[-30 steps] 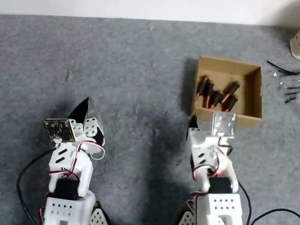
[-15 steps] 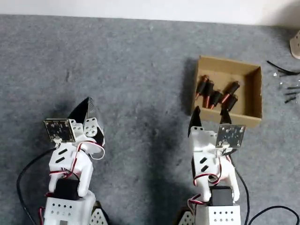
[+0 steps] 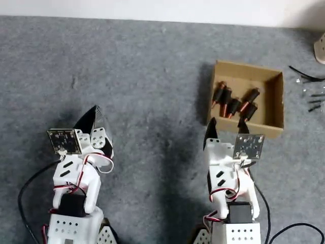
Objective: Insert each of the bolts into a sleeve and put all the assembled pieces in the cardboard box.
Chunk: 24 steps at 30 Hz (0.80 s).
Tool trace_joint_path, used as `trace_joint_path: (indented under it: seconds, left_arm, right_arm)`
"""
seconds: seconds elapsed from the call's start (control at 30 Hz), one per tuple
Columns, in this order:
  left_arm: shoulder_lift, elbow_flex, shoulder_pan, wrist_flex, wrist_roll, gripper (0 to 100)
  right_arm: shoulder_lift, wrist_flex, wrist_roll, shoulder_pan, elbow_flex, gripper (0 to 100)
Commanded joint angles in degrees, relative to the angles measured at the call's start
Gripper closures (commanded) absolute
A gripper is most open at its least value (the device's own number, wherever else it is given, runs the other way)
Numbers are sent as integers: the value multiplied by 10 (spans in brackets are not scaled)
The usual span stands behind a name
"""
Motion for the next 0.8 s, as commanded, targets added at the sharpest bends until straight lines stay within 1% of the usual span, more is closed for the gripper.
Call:
trace_joint_path:
  seconds: [0.0,0.2,0.77]
  left_arm:
    - [5,12,-4,-11,-11,993]
    - [5,12,-4,-9,-11,993]
    - [0,12,-4,99,-11,993]
  right_arm:
    - [-6,16,-3,-3,78,757]
    - [-5,51,-3,-3,78,757]
    - [-4,160,-3,-3,78,757]
